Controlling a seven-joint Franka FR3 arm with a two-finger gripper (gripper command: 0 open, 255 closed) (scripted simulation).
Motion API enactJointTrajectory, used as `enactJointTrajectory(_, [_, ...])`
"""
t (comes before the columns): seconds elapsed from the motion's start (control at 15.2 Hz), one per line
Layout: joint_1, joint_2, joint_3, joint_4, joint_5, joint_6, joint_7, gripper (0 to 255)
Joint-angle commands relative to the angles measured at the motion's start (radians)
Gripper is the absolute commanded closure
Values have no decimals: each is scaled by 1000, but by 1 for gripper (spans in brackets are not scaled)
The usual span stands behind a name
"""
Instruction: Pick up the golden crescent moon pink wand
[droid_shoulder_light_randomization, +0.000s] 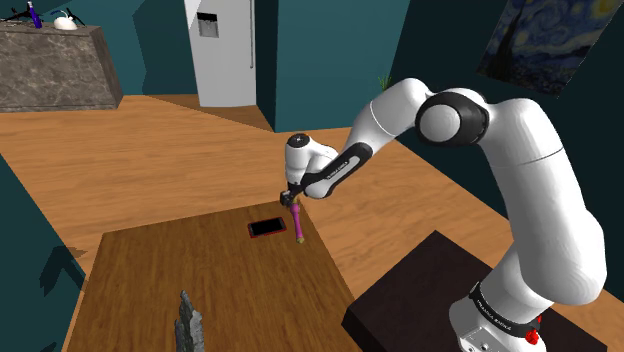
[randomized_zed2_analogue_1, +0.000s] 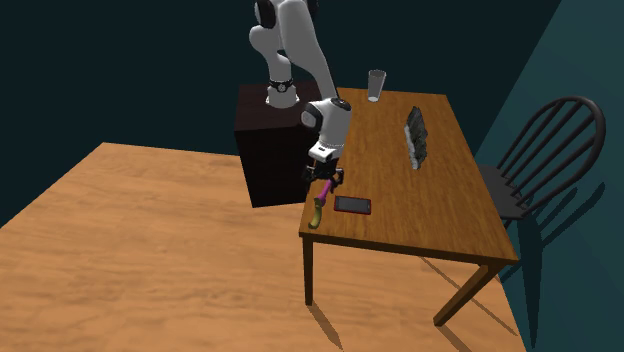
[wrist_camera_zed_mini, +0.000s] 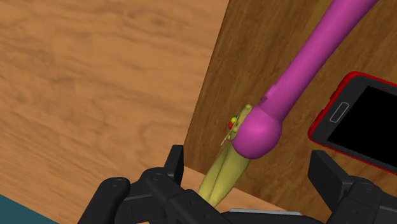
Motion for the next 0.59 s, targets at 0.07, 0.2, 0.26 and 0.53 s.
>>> enactJointTrajectory(0.07, [8,40,-10,24,-9,16,11,0])
enactJointTrajectory(0.2, [12,63,-17,35,-15,28,19,0])
enactJointTrajectory(0.26, [14,75,-20,41,-17,34,23,0])
enactJointTrajectory(0.53, [17,94,-25,52,-21,43,27,255])
